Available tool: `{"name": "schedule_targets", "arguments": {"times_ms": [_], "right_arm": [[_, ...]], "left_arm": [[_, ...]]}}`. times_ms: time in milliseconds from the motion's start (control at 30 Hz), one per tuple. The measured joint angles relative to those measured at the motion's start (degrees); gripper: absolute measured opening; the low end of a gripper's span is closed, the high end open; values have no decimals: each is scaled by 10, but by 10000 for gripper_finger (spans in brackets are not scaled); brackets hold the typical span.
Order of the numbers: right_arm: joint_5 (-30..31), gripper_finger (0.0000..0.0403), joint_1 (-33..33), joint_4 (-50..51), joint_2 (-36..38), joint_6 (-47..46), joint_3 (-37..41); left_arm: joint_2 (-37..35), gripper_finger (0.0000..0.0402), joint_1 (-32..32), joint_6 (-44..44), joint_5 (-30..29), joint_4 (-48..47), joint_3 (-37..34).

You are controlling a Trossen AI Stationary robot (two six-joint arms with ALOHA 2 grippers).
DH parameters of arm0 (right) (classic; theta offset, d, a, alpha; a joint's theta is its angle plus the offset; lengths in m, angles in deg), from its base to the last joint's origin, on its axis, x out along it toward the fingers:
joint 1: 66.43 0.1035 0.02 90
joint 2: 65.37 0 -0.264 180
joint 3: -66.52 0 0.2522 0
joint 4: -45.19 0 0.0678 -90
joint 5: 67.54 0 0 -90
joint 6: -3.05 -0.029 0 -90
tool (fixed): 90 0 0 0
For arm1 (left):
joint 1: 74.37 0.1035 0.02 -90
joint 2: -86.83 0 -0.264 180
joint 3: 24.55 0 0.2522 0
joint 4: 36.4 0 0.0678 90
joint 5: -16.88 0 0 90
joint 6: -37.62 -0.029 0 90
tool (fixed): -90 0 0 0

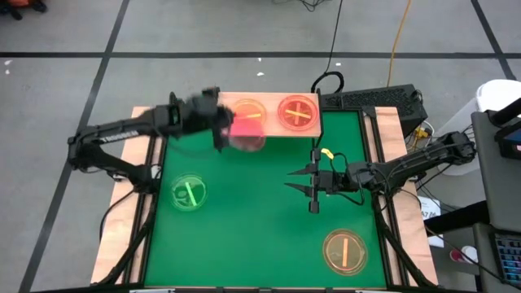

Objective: Place and stack plates onto a shelf
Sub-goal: Stack the pink plate on top of the left orange plate on the shelf

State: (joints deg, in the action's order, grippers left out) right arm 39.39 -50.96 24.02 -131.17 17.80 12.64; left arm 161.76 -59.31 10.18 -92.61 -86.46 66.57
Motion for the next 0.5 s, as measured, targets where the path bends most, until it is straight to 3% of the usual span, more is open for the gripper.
{"name": "schedule_targets", "arguments": {"times_ms": [133, 300, 400, 500], "right_arm": [[0, 110, 0, 0, 0, 1, 0], [0, 110, 0, 0, 0, 2, 0], [0, 110, 0, -1, 0, 8, 0], [2, 110, 0, -1, 0, 9, 0]], "left_arm": [[7, 1, 110, 22, 114, 23, 20], [31, 1, 222, 126, 249, 47, 28], [51, 1, 254, 166, 311, 48, 28], [69, 1, 261, 185, 325, 48, 28]]}}
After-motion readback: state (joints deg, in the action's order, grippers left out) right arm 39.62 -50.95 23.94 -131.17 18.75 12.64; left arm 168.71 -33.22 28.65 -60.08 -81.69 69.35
